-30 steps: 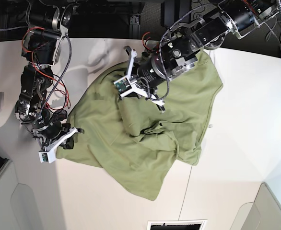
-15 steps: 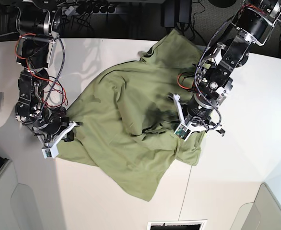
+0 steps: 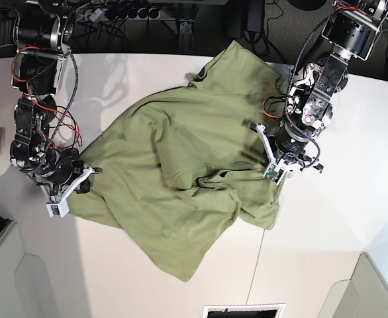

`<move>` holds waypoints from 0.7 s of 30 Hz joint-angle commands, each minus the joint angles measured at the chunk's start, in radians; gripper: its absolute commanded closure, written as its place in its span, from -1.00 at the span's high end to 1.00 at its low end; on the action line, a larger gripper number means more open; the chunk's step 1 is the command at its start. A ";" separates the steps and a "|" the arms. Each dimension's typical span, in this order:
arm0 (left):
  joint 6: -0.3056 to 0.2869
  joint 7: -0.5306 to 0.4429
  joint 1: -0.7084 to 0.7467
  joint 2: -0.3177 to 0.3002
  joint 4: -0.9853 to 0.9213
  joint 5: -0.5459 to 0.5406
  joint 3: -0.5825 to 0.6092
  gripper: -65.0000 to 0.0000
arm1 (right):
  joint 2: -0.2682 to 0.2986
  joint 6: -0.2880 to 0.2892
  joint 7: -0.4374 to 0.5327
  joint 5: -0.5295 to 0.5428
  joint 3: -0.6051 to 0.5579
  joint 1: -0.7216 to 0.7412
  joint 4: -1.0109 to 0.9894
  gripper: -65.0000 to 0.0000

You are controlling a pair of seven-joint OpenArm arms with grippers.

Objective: Layout the t-shirt on the table in an organized manner, then fold the t-shirt properly
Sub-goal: 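Grasp shirt corners with both grippers and stretch the shirt wide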

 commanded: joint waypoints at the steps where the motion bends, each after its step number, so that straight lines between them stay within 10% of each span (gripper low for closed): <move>1: 0.006 0.030 -0.006 -0.012 -0.026 0.011 -0.006 -1.00 | 0.026 -0.004 -0.017 0.009 0.002 0.002 0.011 -1.00; 21: 0.061 0.080 -0.124 -0.047 -0.201 0.023 -0.142 -1.00 | 0.084 0.009 -0.112 0.282 0.003 -0.351 0.360 -1.00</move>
